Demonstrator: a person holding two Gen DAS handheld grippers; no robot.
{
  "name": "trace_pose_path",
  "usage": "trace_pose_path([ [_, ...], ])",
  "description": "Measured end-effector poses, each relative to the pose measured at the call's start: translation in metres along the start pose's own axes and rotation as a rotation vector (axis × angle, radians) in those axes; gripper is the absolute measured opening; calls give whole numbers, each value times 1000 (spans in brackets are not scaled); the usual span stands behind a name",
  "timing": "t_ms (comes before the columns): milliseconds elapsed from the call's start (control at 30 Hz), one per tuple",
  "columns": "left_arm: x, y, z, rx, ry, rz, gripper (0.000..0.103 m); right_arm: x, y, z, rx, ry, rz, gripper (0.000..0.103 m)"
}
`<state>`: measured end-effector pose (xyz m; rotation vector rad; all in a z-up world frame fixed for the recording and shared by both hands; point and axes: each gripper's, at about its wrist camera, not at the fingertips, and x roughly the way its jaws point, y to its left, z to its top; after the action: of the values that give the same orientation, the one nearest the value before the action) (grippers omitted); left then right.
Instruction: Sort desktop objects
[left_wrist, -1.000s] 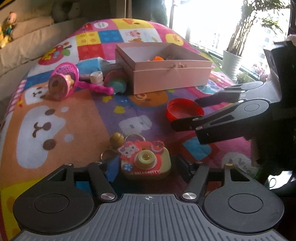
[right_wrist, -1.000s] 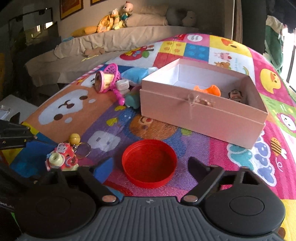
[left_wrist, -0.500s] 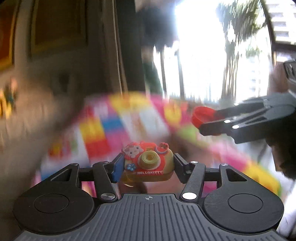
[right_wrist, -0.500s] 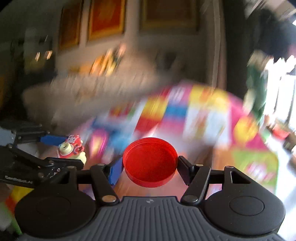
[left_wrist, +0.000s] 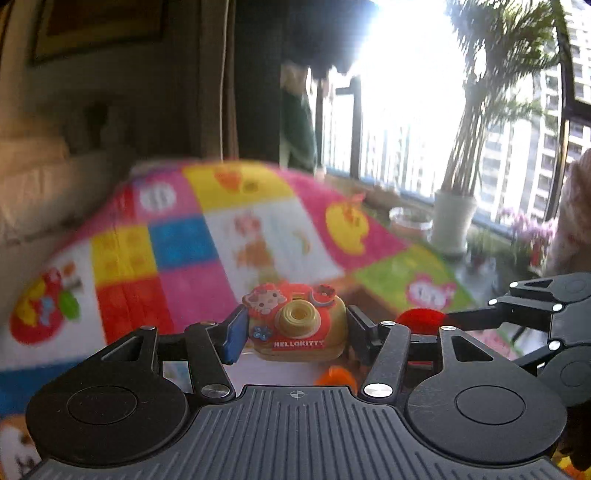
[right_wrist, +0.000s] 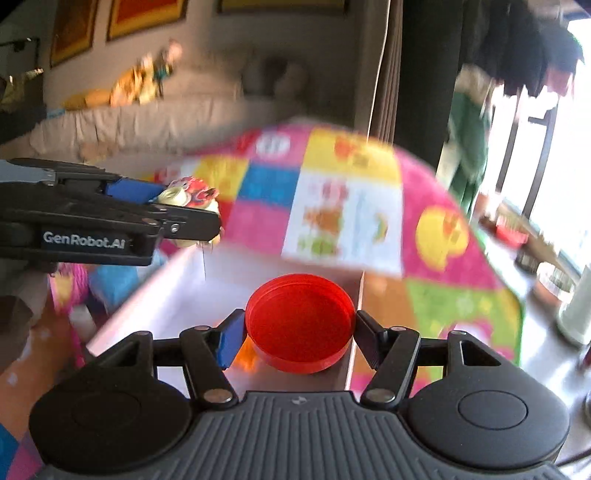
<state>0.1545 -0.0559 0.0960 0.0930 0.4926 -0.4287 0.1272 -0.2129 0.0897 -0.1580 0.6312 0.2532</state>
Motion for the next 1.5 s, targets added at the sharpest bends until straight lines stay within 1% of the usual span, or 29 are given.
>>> trace_pose_path([
  [67,11,5,-11,-17,54,-11,61,14,-1,-4,13,55,19,64],
  [100,12,8,-14,-33,70,-9,64,17,-2,-8,18,71,24,66],
  [133,9,13,-16,-46,71,-13,71,18,-1,-9,20,73,29,69],
  [167,2,16,-18,-57,56,-20,76,14,-1,-10,17,58,31,73],
  [200,-10,21,-20,-66,29,-18,82,8,0,-11,8,32,17,75],
  [233,-21,24,-20,-71,1,-6,84,2,0,-10,0,7,7,76],
  [333,-60,39,-24,-71,-86,64,89,-20,4,-3,-14,-65,2,76],
  [400,-83,48,-29,-68,-125,144,92,-31,10,4,-25,-105,17,76],
  [467,-105,58,-42,-72,-140,237,95,-41,24,7,-54,-137,48,76],
  [533,-121,70,-58,-110,-116,313,95,-48,46,6,-113,-153,70,78],
  [567,-127,77,-70,-153,-94,343,95,-49,61,3,-156,-157,74,78],
  [633,-134,89,-95,-243,-49,374,96,-48,91,-4,-239,-177,75,78],
  [733,-142,96,-129,-299,10,399,96,-48,135,-21,-342,-191,139,78],
  [800,-147,101,-144,-306,31,433,96,-44,163,-29,-411,-170,157,69],
  [833,-149,103,-148,-307,33,448,96,-40,175,-32,-441,-155,155,61],
  [867,-152,106,-151,-312,29,459,96,-35,183,-32,-457,-141,160,57],
  [900,-154,108,-151,-324,22,460,96,-30,189,-31,-453,-129,169,56],
  [967,-161,112,-152,-353,5,454,96,-18,196,-23,-426,-105,177,48],
  [1033,-164,115,-152,-361,-7,452,97,-5,201,-12,-390,-85,172,45],
  [1100,-166,113,-154,-364,-11,436,97,9,203,-5,-379,-64,157,45],
  [1167,-168,112,-156,-366,-12,417,97,28,209,2,-391,-40,126,45],
  [1267,-171,111,-157,-377,-17,407,97,49,220,1,-425,-2,120,44],
  [1300,-171,112,-156,-384,-19,407,97,54,222,-1,-429,12,122,43],
  [1333,-172,114,-156,-392,-23,408,97,57,223,-3,-426,24,127,34],
  [1367,-173,115,-155,-398,-25,410,97,58,223,-4,-422,37,137,28],
  [1433,-175,117,-154,-411,-25,409,97,52,219,-7,-396,50,173,27],
  [1500,-174,118,-153,-418,-18,399,97,37,213,-14,-385,54,224,27],
])
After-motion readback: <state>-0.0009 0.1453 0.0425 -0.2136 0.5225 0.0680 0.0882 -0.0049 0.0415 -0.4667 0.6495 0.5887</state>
